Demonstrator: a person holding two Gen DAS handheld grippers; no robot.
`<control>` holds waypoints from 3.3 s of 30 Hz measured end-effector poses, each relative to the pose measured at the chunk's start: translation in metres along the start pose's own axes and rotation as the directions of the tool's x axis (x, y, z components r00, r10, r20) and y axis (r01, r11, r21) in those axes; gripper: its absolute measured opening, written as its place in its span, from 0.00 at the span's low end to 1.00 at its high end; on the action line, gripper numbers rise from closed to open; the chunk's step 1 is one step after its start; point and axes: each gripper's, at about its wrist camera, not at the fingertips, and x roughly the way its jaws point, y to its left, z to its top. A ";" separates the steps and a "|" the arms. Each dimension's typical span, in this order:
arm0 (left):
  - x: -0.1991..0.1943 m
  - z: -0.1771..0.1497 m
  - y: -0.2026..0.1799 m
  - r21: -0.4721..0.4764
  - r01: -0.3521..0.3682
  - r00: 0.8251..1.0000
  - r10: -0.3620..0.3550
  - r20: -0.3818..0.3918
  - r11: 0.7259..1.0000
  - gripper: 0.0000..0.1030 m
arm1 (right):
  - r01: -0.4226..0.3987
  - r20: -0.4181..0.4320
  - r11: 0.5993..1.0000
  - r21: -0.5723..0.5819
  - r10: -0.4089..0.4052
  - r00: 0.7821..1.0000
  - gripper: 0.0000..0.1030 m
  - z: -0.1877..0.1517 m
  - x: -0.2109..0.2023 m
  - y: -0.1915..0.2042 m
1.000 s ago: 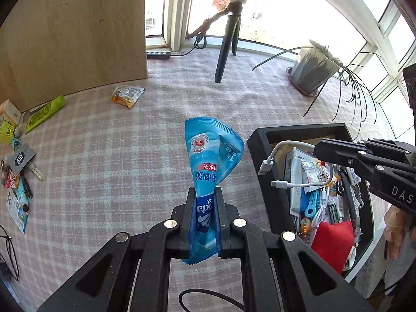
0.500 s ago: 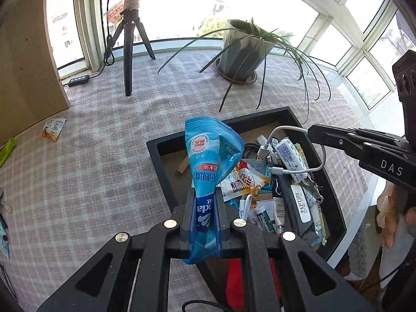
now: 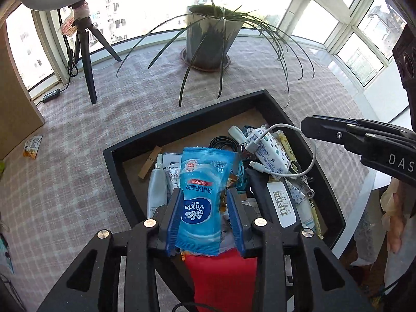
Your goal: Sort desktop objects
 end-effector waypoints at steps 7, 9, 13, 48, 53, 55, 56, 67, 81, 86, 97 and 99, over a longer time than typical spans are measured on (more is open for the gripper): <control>-0.016 -0.006 0.008 -0.022 -0.028 1.000 0.028 0.012 0.999 0.36 | 0.003 -0.019 1.000 -0.016 -0.003 1.000 0.26 -0.003 0.000 0.014; -0.023 -0.010 0.012 -0.029 -0.044 0.999 0.044 0.023 0.999 0.38 | 0.003 -0.011 1.000 -0.026 -0.003 1.000 0.29 -0.004 -0.003 0.021; -0.040 -0.019 0.026 -0.056 -0.073 0.996 0.075 0.051 0.996 0.42 | 0.008 0.005 0.999 -0.044 -0.008 1.000 0.37 -0.006 -0.010 0.036; -0.139 -0.211 0.326 -0.485 -0.195 0.969 0.243 0.037 0.852 0.53 | -0.137 -0.061 0.960 -0.244 0.126 0.990 0.52 -0.079 0.055 0.330; -0.147 -0.246 0.372 -0.538 -0.241 0.957 0.291 0.008 0.808 0.53 | -0.147 -0.043 0.952 -0.268 0.141 0.989 0.53 -0.088 0.073 0.367; -0.149 -0.258 0.386 -0.556 -0.239 0.957 0.290 0.004 0.796 0.53 | -0.156 -0.049 0.951 -0.266 0.149 0.988 0.54 -0.093 0.082 0.378; -0.149 -0.264 0.392 -0.562 -0.243 0.956 0.293 -0.001 0.791 0.53 | -0.162 -0.058 0.952 -0.261 0.152 0.987 0.54 -0.097 0.087 0.384; -0.150 -0.305 0.411 -0.553 -0.305 0.940 0.338 -0.045 0.775 0.60 | -0.059 0.052 0.982 -0.178 0.070 0.996 0.54 -0.135 0.098 0.409; -0.149 -0.317 0.392 -0.496 -0.284 0.945 0.327 0.000 0.821 0.65 | 0.033 0.053 0.994 -0.105 -0.027 0.998 0.54 -0.174 0.106 0.388; -0.150 -0.315 0.384 -0.488 -0.273 0.947 0.320 0.014 0.829 0.65 | 0.039 0.046 0.995 -0.094 -0.034 0.998 0.54 -0.178 0.107 0.383; -0.150 -0.311 0.375 -0.482 -0.278 0.943 0.330 0.026 0.831 0.69 | 0.035 0.032 0.995 -0.096 -0.032 0.999 0.54 -0.180 0.109 0.380; -0.149 -0.311 0.376 -0.483 -0.278 0.944 0.330 0.024 0.830 0.70 | 0.034 0.026 0.995 -0.094 -0.032 0.999 0.54 -0.181 0.111 0.381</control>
